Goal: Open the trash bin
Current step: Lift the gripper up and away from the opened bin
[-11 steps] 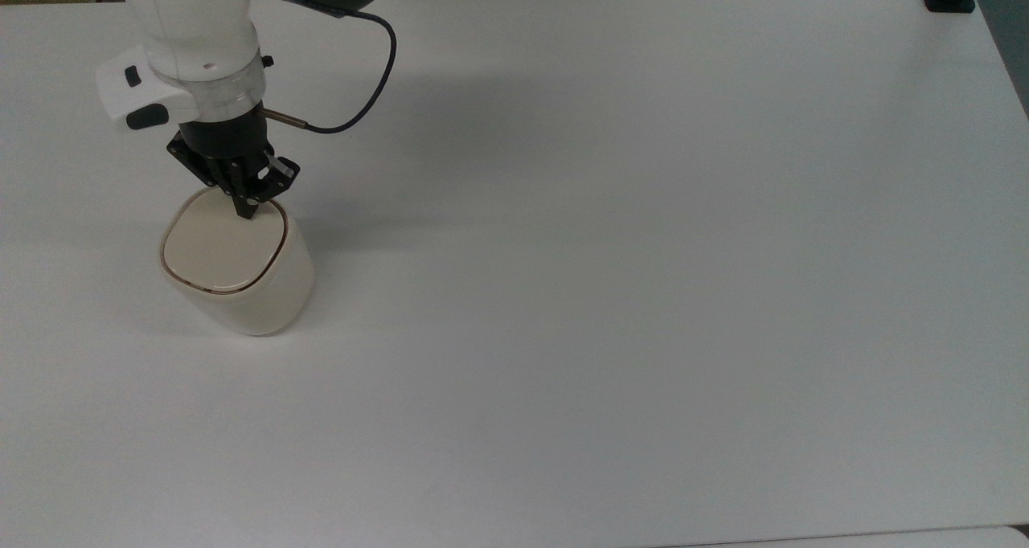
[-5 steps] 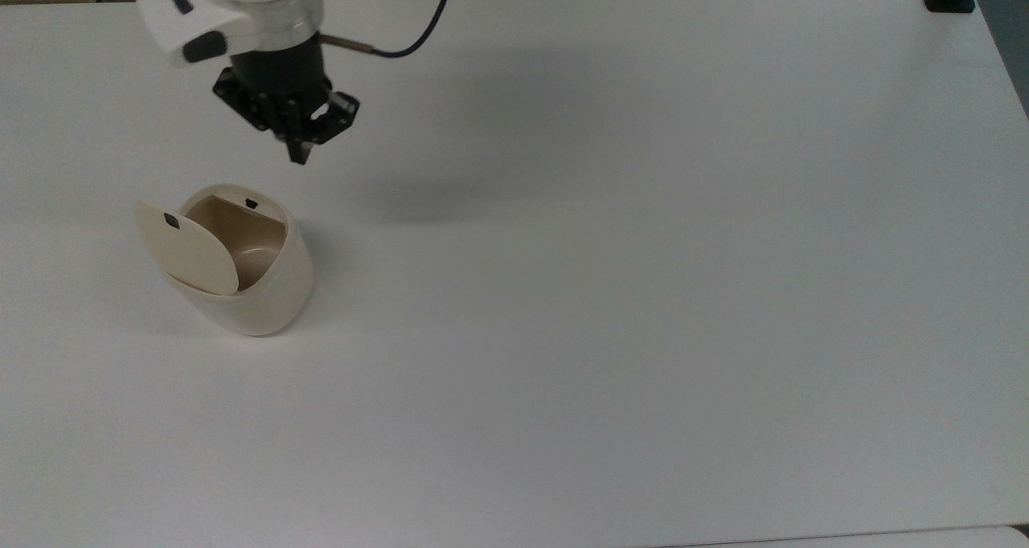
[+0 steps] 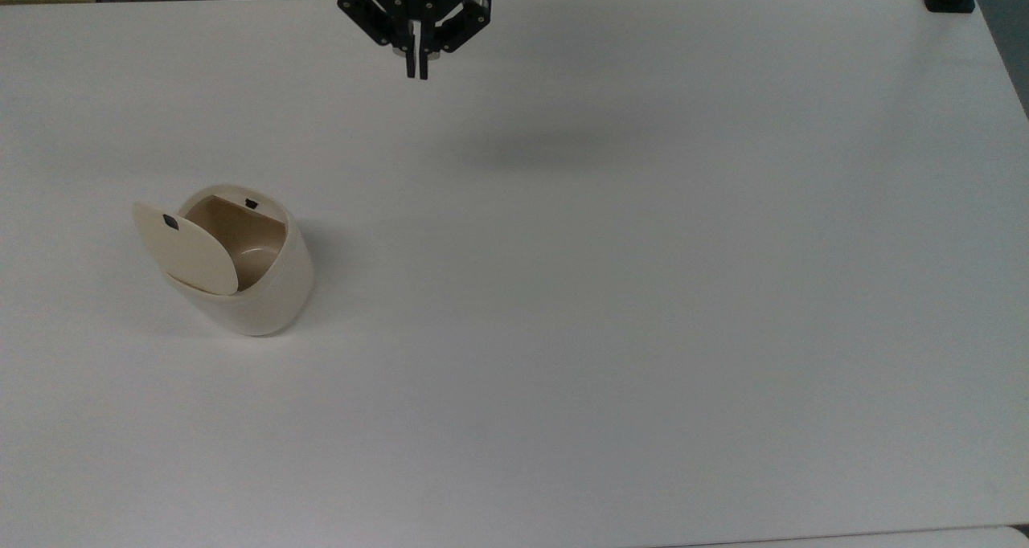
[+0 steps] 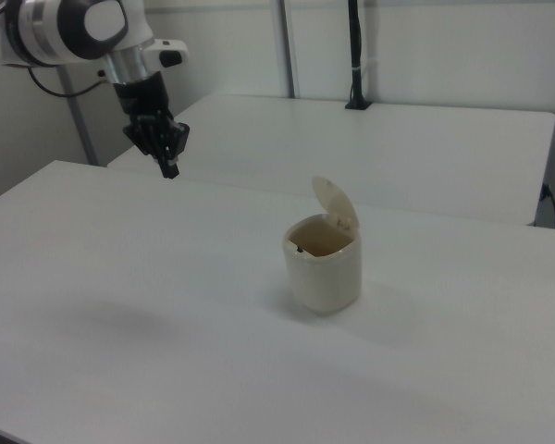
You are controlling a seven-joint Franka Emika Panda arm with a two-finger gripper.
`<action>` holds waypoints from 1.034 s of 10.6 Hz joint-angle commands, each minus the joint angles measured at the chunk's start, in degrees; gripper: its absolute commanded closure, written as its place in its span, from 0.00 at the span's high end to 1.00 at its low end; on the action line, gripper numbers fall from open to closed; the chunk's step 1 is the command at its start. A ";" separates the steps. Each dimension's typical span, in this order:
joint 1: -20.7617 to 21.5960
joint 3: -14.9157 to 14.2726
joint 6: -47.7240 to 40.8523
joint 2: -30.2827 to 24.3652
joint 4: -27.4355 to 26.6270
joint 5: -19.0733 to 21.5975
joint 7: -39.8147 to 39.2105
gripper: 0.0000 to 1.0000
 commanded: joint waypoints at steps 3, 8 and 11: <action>0.39 -0.55 -0.73 -3.09 -3.52 1.40 -1.35 1.00; 0.13 -0.55 -2.05 -3.53 -3.78 1.22 -0.91 1.00; -0.04 -0.55 -1.96 -3.62 -3.52 1.31 -0.64 1.00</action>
